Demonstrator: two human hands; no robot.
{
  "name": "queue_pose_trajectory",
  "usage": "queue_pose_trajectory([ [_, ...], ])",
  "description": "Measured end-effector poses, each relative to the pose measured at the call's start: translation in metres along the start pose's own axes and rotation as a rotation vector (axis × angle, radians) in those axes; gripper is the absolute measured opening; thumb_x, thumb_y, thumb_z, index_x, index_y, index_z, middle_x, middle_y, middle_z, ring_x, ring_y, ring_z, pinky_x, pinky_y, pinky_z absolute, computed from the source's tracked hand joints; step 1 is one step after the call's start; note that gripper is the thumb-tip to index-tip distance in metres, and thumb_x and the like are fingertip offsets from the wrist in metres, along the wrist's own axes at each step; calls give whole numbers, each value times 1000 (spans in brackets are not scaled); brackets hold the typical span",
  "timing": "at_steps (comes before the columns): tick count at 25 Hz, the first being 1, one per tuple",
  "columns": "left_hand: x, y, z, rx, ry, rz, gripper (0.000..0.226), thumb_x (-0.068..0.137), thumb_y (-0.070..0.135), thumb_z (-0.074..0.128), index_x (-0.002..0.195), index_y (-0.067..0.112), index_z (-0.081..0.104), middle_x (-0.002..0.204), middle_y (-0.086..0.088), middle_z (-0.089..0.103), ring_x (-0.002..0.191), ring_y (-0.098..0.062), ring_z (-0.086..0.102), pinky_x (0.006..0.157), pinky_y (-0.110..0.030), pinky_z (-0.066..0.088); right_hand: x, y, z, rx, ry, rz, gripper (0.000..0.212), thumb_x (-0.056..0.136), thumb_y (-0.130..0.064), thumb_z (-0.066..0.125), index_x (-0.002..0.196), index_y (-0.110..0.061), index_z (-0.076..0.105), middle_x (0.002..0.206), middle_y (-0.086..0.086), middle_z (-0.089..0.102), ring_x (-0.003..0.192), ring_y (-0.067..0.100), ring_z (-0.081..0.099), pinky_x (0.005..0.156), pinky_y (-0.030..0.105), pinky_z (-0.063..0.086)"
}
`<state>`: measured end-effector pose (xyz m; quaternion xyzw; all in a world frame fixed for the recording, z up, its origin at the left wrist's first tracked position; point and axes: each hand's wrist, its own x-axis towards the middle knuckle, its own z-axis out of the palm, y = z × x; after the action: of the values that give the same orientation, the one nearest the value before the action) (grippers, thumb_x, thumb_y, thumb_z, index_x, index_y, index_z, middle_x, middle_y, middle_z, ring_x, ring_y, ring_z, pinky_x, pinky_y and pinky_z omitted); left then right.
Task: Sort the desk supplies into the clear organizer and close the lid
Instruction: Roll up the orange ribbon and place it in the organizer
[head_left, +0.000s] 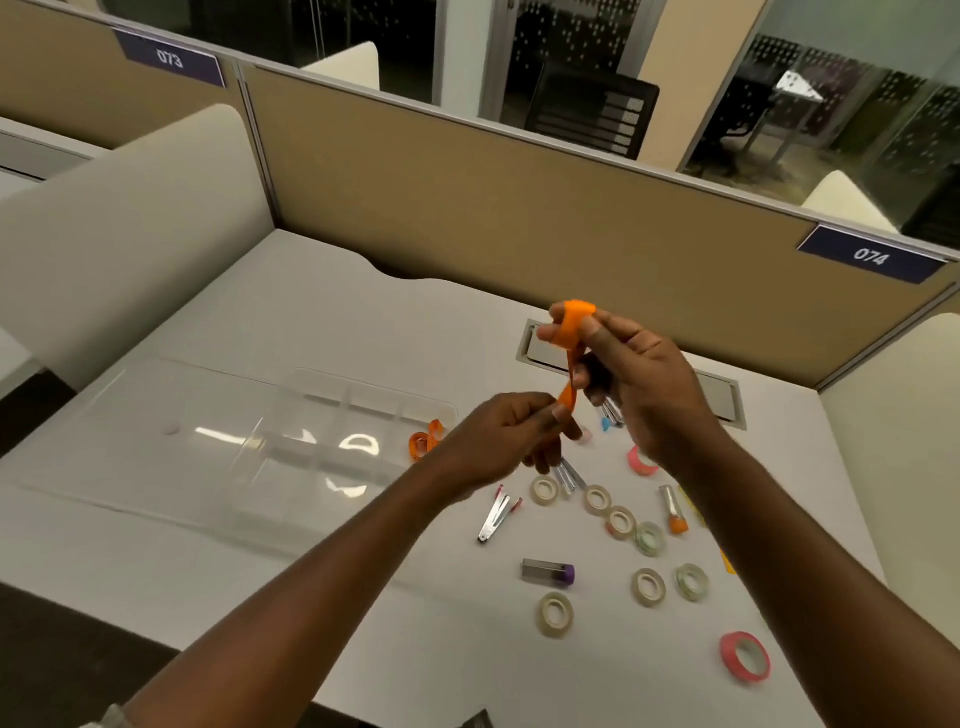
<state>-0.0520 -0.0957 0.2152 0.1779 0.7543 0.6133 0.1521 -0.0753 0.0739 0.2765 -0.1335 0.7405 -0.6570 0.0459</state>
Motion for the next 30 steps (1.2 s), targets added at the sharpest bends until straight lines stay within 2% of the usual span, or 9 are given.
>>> queue_pose_trajectory([
  [3, -2, -1, -8, -67, -27, -59, 28, 97, 46, 53, 99, 21, 66, 66, -6, 61, 61, -18, 62, 64, -36, 57, 11, 21, 4, -803, 157, -285, 19, 95, -16, 63, 110, -13, 75, 96, -4, 77, 78, 3, 66, 70, 18, 53],
  [7, -5, -5, -40, 161, 69, -93, 31, 88, 33, 70, 111, 31, 50, 67, 0, 60, 55, -9, 58, 52, -20, 50, 13, 37, 2, -1177, -117, -288, 17, 96, -20, 59, 104, -18, 74, 88, -3, 73, 71, 16, 63, 60, 25, 44],
  [11, -2, -11, -67, 412, 194, 8, 7, 89, 33, 66, 95, 33, 62, 79, 6, 64, 70, -11, 58, 59, -25, 47, 15, 35, 6, -1020, -398, -41, 23, 93, -24, 47, 90, -24, 70, 77, -11, 70, 66, 11, 61, 61, 30, 47],
  [14, 5, -22, -85, 234, 255, 14, 11, 91, 36, 64, 88, 26, 66, 76, 13, 65, 71, -6, 59, 60, -20, 47, 15, 28, 16, -492, -480, 183, 32, 90, -22, 42, 99, -13, 72, 85, 1, 74, 73, 11, 63, 61, 20, 48],
  [19, -2, -38, -63, -285, 313, -104, 44, 100, 49, 44, 83, 15, 65, 56, 5, 49, 49, -8, 40, 46, -24, 34, 24, 27, 53, 184, -228, 166, 30, 101, -21, 52, 123, -8, 66, 108, 8, 73, 76, 16, 62, 61, 24, 49],
  [23, -11, -41, -45, 81, 211, -96, 32, 102, 43, 43, 90, 21, 64, 59, 11, 52, 50, -2, 47, 54, -19, 37, 41, 47, 73, -422, 100, 2, 25, 98, -22, 60, 117, -14, 73, 107, 4, 76, 76, 20, 67, 69, 36, 55],
  [26, -14, -36, -69, 404, 201, 38, 11, 97, 26, 55, 90, 22, 63, 63, 13, 51, 59, -4, 51, 58, -22, 34, 48, 62, 75, -968, -84, -135, 20, 97, -23, 60, 109, -17, 74, 98, 2, 76, 80, 20, 66, 72, 30, 49],
  [28, -13, -33, -89, 457, 221, 88, 11, 95, 25, 59, 86, 20, 62, 71, 10, 51, 66, -8, 50, 61, -27, 37, 54, 64, 72, -878, -323, 12, 24, 100, -27, 50, 101, -17, 72, 92, 3, 75, 78, 19, 62, 70, 32, 45],
  [30, -10, -38, -104, 414, 308, 77, 15, 97, 27, 56, 88, 15, 61, 87, 0, 54, 79, -14, 54, 68, -27, 44, 57, 66, 71, -562, -359, 211, 41, 98, -36, 39, 102, -9, 68, 96, 12, 72, 82, 24, 62, 72, 34, 47],
])
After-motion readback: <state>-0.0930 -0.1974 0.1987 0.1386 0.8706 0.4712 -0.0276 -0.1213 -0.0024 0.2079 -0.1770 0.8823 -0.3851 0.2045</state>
